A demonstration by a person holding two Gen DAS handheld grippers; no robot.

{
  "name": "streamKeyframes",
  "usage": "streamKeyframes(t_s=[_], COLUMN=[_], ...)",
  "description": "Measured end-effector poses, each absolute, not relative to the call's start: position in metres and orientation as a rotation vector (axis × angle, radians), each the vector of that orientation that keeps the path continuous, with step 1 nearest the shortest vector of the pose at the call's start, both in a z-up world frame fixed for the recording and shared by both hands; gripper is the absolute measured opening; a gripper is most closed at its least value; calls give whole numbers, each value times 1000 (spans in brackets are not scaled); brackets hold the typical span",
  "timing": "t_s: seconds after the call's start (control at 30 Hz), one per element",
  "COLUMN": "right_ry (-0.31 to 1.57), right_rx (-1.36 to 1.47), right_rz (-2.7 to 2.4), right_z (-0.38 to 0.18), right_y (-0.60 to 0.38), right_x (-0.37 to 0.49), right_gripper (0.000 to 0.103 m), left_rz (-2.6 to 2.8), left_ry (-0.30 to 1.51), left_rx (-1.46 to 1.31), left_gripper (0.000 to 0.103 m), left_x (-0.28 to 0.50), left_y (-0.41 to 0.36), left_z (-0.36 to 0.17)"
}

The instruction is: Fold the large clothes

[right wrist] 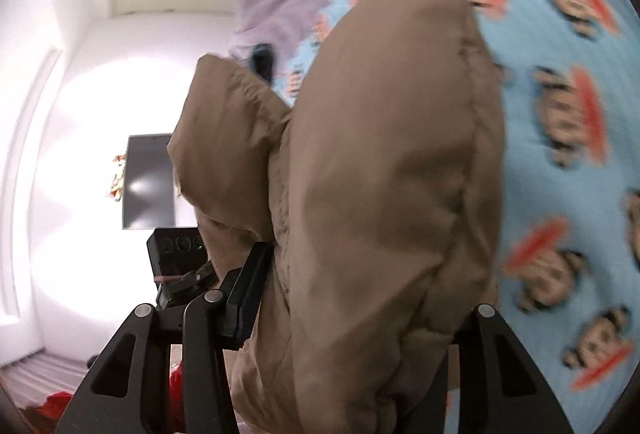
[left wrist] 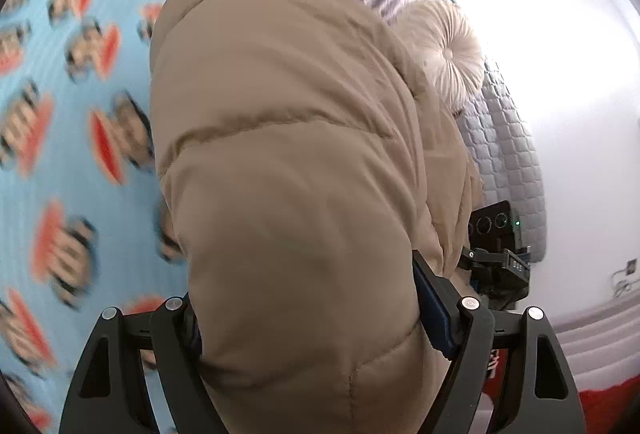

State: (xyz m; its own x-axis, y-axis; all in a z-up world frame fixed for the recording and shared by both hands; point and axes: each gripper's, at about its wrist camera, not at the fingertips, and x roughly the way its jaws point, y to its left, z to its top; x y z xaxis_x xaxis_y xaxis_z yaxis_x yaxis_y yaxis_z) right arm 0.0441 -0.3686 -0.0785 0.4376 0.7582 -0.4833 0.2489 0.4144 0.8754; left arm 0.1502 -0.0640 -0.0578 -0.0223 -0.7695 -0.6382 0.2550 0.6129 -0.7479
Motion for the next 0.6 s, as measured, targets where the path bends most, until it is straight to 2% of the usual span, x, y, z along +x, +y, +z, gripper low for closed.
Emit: streamKeyframes(t_s=[0.17,0.33,0.37,0.43,0.47,0.5,0.6], right_ry=[1125,1212,1240,1320,1338,1350,1353], right_rx=[1123,1081,1070,1038,1047,1076,1099], right_rz=[484,457,435,370,355,350,324], right_z=[-87,-125,-136,-169,-181,-195,-202], right_y=[-321,-297,-295,-289,-288,-287,-288], right_x=[100,145,152,165,168,170,169], right_gripper=[51,51,52,56,64,69,72], left_rz=[-798,-678,-649,-597,-586,-581,-566], left_ry=[1291,1361,1385,1433,1446,1449,1454], left_rx=[-445,-449,-440,-461,-494,-515,-485], left_gripper=[82,82,85,94,99,100,100], left_x=[197,235,238,243,244,245,244], left_y=[-17,-6,-6,0,3,5,8], left_z=[-55,-120,-136,-167,-179,-186,-185])
